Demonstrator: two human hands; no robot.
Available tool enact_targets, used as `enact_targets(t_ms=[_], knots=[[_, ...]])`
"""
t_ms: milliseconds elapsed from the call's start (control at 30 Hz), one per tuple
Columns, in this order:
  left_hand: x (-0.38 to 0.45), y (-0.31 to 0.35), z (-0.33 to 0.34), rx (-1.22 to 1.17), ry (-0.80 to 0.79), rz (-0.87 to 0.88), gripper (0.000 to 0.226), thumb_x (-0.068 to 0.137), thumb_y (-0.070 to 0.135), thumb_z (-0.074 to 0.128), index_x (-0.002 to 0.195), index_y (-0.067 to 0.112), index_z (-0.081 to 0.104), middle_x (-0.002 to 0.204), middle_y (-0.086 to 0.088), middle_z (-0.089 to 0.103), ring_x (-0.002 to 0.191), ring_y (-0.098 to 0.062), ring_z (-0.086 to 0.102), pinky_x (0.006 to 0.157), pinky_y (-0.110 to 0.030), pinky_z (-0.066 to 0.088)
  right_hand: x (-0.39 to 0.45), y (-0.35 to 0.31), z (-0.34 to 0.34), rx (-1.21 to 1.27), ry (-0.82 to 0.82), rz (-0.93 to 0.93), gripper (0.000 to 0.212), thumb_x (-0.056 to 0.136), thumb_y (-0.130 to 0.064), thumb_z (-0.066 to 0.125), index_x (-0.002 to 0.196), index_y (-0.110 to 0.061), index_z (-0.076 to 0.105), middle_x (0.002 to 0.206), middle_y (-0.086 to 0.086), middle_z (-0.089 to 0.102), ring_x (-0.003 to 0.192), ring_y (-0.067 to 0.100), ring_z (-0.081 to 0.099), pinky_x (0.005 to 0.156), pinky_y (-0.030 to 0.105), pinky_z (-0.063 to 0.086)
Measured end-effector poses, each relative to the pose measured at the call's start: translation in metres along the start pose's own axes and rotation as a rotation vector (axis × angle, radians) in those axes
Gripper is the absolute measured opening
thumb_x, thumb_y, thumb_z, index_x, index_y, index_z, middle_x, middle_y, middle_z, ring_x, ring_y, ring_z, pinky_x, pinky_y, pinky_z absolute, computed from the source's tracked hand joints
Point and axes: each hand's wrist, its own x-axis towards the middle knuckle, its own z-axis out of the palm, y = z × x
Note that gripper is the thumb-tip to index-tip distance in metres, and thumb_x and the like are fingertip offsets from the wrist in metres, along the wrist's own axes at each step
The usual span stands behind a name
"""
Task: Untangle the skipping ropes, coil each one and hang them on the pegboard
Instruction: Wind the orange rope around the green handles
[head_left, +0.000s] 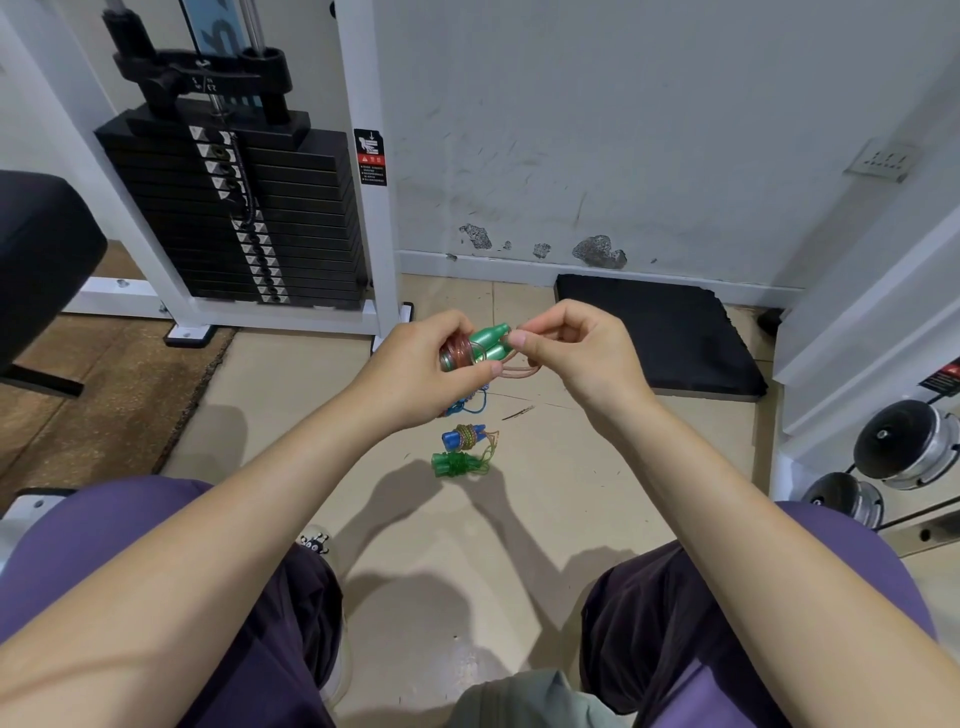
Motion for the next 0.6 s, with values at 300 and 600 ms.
enact_targets(t_ms=[300,600], knots=[[0.0011,-0.0029,0.0035,-0.055,-0.004,-0.016,0.03,0.083,0.038,0.077,0.089,0.018,0.056,0.067,0.005,0.06,0.045,-0.013,0.06,0.047,-0.029,0.045,-0.0009,0.0001,0.004,-0.046,0.032,0.01,0.018,0.076,-0.002,0.08,0.074,-0.011,0.065,0.067,0.001,0.062,0.059,0.008,0.057,0.059,0.02,0.046],[0.0008,-0.0032,0.0036,-0.095,-0.031,-0.008,0.027,0.084,0.038,0.077,0.089,0.021,0.057,0.067,0.005,0.061,0.045,-0.011,0.061,0.046,-0.026,0.046,0.0006,-0.0023,0.0018,-0.114,0.052,-0.046,0.021,0.077,-0.004,0.08,0.072,-0.016,0.063,0.072,0.011,0.061,0.069,0.02,0.056,0.068,0.038,0.05]])
